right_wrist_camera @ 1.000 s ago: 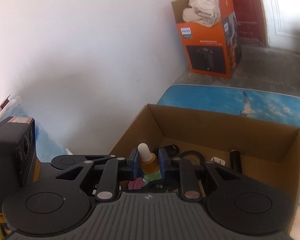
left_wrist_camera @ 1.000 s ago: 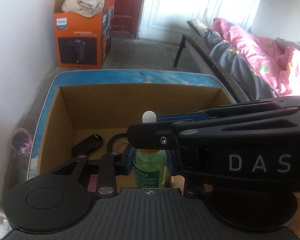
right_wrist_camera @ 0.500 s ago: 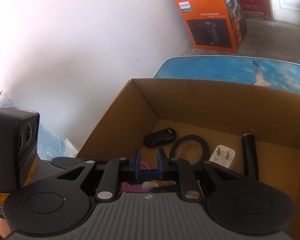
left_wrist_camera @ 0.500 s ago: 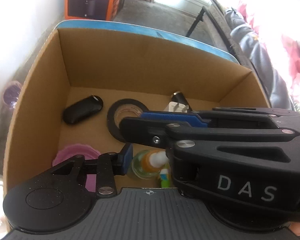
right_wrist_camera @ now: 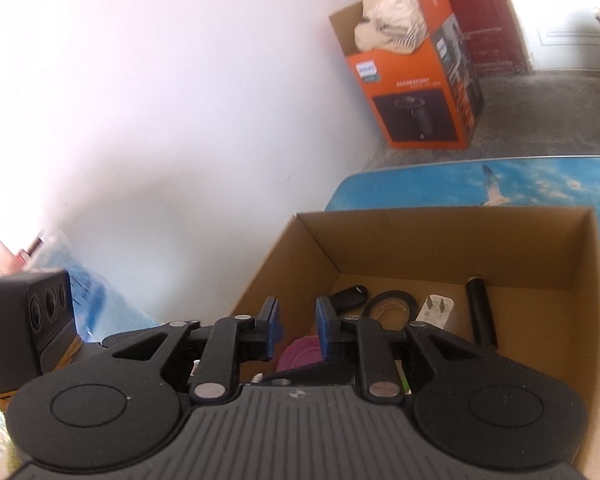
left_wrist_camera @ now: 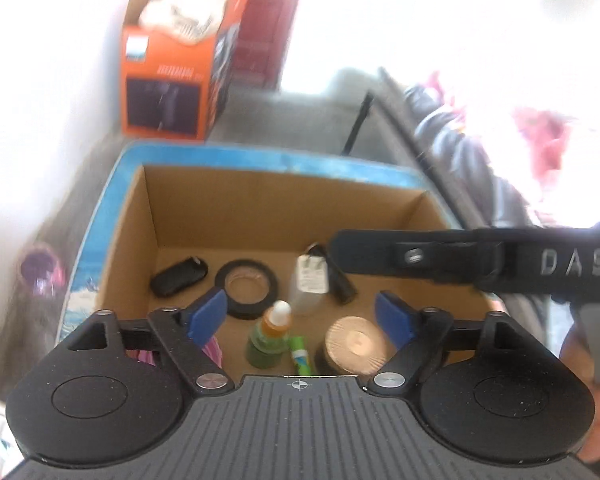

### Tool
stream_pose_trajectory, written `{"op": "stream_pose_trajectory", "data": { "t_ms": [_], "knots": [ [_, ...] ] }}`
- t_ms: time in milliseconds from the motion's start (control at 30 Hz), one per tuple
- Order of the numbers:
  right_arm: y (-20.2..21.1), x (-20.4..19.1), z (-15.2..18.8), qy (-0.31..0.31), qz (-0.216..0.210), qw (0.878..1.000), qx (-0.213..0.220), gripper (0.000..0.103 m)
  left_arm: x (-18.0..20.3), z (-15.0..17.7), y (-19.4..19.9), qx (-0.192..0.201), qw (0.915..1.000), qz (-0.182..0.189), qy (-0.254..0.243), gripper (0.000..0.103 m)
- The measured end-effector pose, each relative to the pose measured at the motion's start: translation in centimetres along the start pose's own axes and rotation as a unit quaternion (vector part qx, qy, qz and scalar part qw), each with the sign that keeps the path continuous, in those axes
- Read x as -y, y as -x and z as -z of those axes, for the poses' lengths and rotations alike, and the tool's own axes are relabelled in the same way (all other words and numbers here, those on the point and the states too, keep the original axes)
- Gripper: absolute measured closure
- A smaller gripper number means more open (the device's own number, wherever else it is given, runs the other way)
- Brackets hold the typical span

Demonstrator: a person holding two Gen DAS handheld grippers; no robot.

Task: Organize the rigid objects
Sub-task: 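Move the open right tool to the white supplement bottle, then close the right tool around the white supplement bottle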

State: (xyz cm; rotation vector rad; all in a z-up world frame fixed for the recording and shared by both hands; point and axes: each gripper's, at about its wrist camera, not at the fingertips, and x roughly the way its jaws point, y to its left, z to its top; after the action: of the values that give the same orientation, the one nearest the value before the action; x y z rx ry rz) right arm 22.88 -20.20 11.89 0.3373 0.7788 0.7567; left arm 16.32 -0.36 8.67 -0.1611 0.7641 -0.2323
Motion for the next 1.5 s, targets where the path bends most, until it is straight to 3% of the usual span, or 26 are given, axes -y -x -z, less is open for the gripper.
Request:
{"op": "stream_pose_trajectory", "data": {
  "t_ms": [67, 167, 300, 500, 700, 867, 1100, 1200, 1300, 1433, 1500],
  "knots": [
    [2.7, -0.8, 1.3, -0.001, 0.005, 1.0, 0.02, 0.076, 0.6, 1.4, 2.5, 0.025, 0.9995, 0.008, -0.016, 0.01],
    [6.1, -2.3, 4.0, 0.008, 0.016, 0.999, 0.05, 0.052, 1.6, 3.6, 5.9, 0.061, 0.9973, 0.009, -0.039, 0.003],
    [8.8, -4.2, 8.5, 0.021, 0.034, 0.996, 0.078, 0.029, 1.8, 7.3, 8.8, 0.099, 0.9944, 0.001, -0.037, 0.0],
    [9.0, -5.1, 14.2, 0.01, 0.046, 0.996, 0.076, 0.007, 1.0, 12.0, 9.2, 0.119, 0.99, -0.071, -0.027, 0.0],
    [5.2, -6.0, 15.1, 0.002, 0.04, 0.999, 0.031, 0.007, -1.6, 13.6, 7.0, 0.099, 0.9864, -0.13, -0.012, 0.0],
    [1.8, -7.6, 14.5, 0.012, 0.027, 0.999, 0.016, 0.008, -3.4, 13.4, 4.7, 0.089, 0.9862, -0.14, 0.005, 0.002],
    [-3.7, -8.4, 12.0, -0.005, 0.005, 1.0, -0.012, 0.02, -5.9, 12.7, 2.1, 0.092, 0.9874, -0.128, 0.006, 0.01],
    [-5.5, -8.1, 11.3, -0.02, 0.001, 1.0, -0.018, 0.027, -6.4, 12.3, 1.2, 0.083, 0.9903, -0.111, 0.01, 0.022],
    [-6.9, -7.5, 11.0, -0.042, -0.002, 0.999, -0.025, 0.037, -6.5, 12.1, 0.5, 0.071, 0.9923, -0.099, 0.018, 0.025],
    [-8.0, -6.5, 11.0, -0.068, -0.01, 0.997, -0.034, 0.047, -6.3, 12.1, -0.1, 0.06, 0.9927, -0.102, 0.021, 0.044],
    [-8.2, -6.2, 11.2, -0.078, -0.015, 0.996, -0.039, 0.054, -6.2, 12.0, 0.0, 0.057, 0.9932, -0.1, 0.021, 0.047]
  ]
}}
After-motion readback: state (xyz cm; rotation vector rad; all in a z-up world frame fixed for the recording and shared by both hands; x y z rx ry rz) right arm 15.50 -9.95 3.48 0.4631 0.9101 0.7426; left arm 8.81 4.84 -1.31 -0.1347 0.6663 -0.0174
